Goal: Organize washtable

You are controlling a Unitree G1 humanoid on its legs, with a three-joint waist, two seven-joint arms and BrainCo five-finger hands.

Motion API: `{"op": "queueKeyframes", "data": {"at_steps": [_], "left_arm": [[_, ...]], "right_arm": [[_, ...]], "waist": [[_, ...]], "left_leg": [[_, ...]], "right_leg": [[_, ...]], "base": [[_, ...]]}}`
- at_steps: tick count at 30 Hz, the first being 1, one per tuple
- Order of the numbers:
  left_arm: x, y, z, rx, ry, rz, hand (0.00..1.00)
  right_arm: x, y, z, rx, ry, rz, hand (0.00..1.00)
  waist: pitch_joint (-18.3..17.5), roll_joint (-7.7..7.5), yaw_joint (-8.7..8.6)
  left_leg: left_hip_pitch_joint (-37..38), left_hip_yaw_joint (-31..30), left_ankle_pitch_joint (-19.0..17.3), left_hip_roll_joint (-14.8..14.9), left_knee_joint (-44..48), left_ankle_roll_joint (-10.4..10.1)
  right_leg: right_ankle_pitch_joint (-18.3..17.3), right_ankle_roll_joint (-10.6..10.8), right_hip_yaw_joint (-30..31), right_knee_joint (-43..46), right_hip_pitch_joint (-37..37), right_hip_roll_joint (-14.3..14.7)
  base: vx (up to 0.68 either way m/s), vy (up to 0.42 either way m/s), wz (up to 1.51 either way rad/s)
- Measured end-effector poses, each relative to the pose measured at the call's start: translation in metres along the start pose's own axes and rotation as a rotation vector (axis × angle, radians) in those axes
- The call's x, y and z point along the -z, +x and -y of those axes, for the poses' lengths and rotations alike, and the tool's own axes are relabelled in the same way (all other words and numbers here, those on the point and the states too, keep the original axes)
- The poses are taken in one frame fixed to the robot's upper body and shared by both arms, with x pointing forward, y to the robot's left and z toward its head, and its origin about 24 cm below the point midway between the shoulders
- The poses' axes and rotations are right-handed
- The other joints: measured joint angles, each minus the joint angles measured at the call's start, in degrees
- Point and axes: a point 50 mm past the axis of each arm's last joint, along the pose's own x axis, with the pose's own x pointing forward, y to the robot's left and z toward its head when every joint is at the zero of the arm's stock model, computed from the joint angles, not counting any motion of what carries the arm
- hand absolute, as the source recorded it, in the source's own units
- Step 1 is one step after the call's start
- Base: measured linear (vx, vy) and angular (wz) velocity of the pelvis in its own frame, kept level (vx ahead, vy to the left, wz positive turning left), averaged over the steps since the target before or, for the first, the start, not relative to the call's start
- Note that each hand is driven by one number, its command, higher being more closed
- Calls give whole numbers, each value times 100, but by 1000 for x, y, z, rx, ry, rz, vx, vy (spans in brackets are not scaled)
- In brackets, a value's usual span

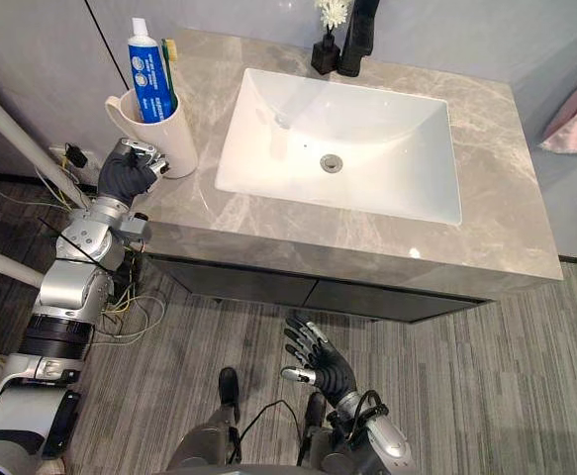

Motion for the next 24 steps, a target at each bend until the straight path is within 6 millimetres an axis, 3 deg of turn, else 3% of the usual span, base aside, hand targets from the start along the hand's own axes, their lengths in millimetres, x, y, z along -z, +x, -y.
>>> {"op": "queueKeyframes", "data": {"at_steps": [14, 24], "left_arm": [[-1, 1, 0, -3, -2, 7, 100], [-16, 11, 0, -20, -2, 59, 100]], "right_arm": [[-3, 0, -1, -7, -10, 10, 0], [-4, 0, -1, -7, -12, 10, 0]], "waist": [[263, -14, 1], [446, -59, 14]], "left_leg": [[-26, 45, 0, 1, -1, 1], [-63, 50, 1, 1, -1, 2]], "right_leg": [[9, -10, 18, -7, -41, -3], [21, -17, 17, -1, -88, -4]], "base": [[3, 5, -1], [0, 0, 0]]}}
